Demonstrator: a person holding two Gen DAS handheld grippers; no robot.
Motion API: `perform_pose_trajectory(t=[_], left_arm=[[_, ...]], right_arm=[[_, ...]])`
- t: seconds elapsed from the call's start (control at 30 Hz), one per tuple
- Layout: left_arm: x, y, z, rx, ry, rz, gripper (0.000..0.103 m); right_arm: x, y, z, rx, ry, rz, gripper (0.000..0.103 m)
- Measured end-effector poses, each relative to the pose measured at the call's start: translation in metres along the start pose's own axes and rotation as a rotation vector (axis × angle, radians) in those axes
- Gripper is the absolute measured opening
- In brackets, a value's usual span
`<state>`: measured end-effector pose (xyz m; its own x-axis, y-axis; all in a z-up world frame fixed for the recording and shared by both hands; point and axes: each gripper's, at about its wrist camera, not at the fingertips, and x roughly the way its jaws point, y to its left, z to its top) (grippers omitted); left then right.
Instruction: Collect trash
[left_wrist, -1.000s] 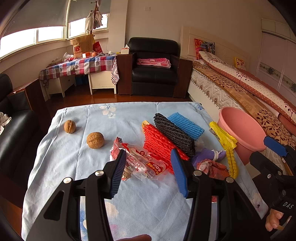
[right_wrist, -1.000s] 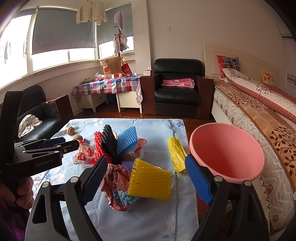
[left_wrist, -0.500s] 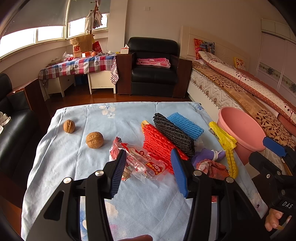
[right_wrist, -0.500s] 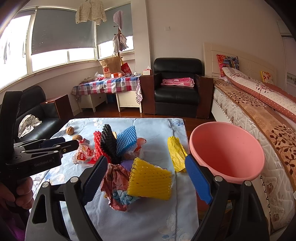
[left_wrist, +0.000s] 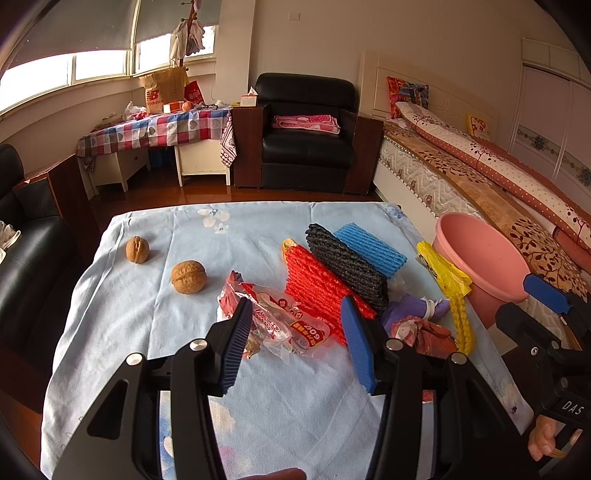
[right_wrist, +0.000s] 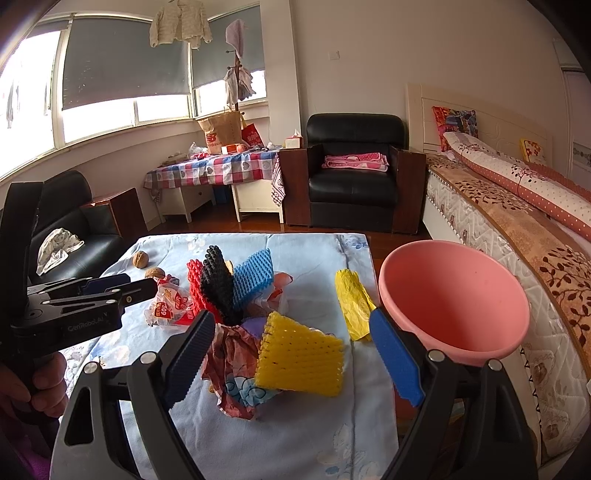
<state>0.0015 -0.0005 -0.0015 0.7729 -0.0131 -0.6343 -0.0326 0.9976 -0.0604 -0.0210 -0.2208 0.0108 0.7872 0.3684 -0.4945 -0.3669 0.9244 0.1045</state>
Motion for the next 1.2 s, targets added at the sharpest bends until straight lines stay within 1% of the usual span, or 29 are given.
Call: perform_pose_trajectory(t=[0.4,0.6,0.77,0.8,0.97,1.2], left_arm=[[0.0,0.0,0.0,-0.002,0.001,-0.002,0.05],[0.001,0.0,-0.01,-0.007,0.006,-0.006,0.05],[0.0,-0.012,-0.01,-0.002,0.015,-0.008,0.05],[0.001,-0.007,-0.007,-0.004,0.017,-0.011,0.05],[0.0,-0.011,-0.008,-0.002,0.024,-0.01,0.05],[0.004,-0.005,-0.005,-0.011,0.036,-0.012,0.05]], right_arm=[[0.003,0.002,-0.003,0.007,0.004,0.002,0.084],[0.003,0.002,-0.004,0.008,0.005,0.004,0.084],[0.004,0.003,-0.005,0.012,0.009,0.006,0.084],[0.004,0.002,-0.005,0.013,0.009,0.005,0.084],[0.004,0.002,-0.007,0.025,0.015,0.008,0.084],[0.006,-0.002,-0.007,0.043,0.037,0.006,0.084]])
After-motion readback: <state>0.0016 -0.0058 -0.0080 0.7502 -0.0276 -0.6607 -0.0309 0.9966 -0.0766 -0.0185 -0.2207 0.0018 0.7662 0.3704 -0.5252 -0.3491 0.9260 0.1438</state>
